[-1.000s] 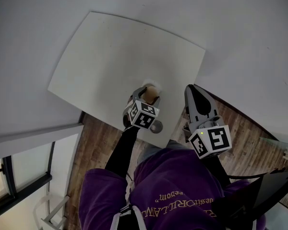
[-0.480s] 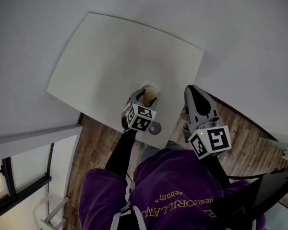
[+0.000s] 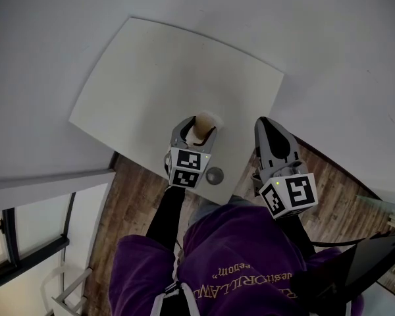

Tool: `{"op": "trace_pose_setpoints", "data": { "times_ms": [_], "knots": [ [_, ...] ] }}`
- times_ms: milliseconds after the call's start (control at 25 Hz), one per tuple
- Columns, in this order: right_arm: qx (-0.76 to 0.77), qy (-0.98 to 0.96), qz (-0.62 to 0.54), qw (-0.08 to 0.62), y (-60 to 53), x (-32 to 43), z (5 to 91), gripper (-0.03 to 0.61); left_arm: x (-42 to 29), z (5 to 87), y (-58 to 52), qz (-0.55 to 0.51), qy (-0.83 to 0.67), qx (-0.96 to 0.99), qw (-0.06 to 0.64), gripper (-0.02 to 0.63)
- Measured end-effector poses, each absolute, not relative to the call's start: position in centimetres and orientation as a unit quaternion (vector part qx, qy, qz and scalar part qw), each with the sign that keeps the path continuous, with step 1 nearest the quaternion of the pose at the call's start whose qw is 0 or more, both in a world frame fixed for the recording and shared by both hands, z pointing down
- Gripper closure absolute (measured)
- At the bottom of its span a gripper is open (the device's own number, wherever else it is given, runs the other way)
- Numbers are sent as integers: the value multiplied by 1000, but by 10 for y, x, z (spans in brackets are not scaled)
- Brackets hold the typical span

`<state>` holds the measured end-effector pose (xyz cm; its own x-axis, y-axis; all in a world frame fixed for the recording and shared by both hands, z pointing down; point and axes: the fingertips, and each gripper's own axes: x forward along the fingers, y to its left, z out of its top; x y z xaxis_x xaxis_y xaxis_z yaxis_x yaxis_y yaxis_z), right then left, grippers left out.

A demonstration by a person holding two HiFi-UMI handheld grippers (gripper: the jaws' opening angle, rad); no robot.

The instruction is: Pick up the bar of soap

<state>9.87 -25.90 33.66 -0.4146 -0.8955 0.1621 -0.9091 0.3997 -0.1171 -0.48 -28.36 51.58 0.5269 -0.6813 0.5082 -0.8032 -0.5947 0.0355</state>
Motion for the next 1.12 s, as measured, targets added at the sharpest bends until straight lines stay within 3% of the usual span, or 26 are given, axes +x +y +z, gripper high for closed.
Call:
{"op": "trace_pose_setpoints", "data": {
  "times_ms": [400,1120],
  "knots": [
    [532,-844,72,12,-262,95,317,569,-40,373,-286,32,-516,853,77,353],
    [518,-854,38,-36,-260,89,273,569,-52,249,-245,-103,-516,850,-10,353]
  ]
}}
